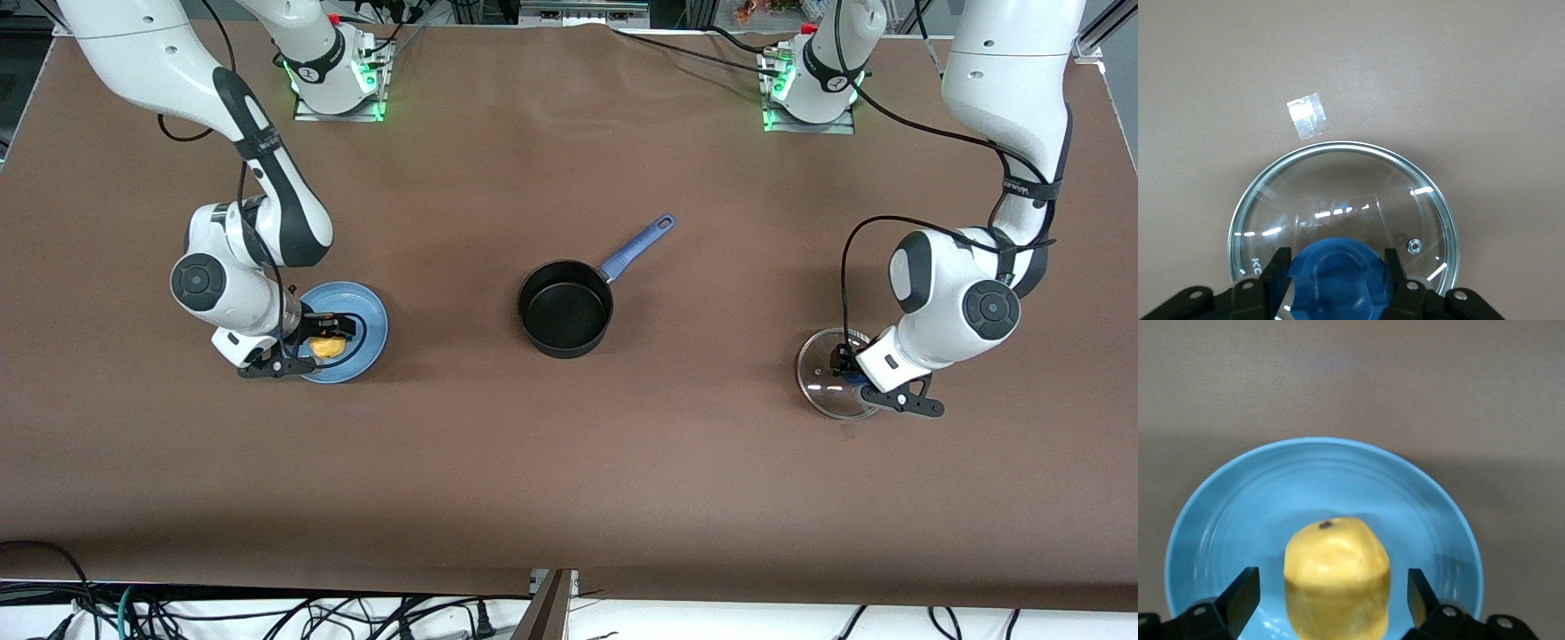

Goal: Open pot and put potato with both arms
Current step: 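Set the lid on the table and open the left gripper while lifting potato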

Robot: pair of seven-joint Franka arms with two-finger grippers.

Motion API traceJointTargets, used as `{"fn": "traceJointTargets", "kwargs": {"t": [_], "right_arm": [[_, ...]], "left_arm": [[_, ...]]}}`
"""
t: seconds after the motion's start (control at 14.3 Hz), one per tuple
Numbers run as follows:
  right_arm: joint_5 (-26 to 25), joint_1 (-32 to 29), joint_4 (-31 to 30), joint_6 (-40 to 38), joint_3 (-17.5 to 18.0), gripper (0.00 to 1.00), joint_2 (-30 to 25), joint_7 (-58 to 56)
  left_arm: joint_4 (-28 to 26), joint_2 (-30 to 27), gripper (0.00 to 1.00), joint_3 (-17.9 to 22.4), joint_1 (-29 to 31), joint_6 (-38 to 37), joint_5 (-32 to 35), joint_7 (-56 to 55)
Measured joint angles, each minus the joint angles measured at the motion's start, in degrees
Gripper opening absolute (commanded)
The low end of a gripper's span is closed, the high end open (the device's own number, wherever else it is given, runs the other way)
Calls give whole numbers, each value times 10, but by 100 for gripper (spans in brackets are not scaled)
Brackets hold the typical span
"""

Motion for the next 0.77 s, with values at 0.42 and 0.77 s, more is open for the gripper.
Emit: {"fn": "traceJointTargets", "kwargs": {"t": [0.42, 0.77], "right_arm": [[0, 1, 10, -6, 0, 26, 1, 0], [3, 2, 108, -195, 28, 26, -39, 59]], "left_arm": [[42, -45, 100, 0, 8, -112, -1, 0], [165, -117, 100, 0, 8, -350, -1, -37]]}}
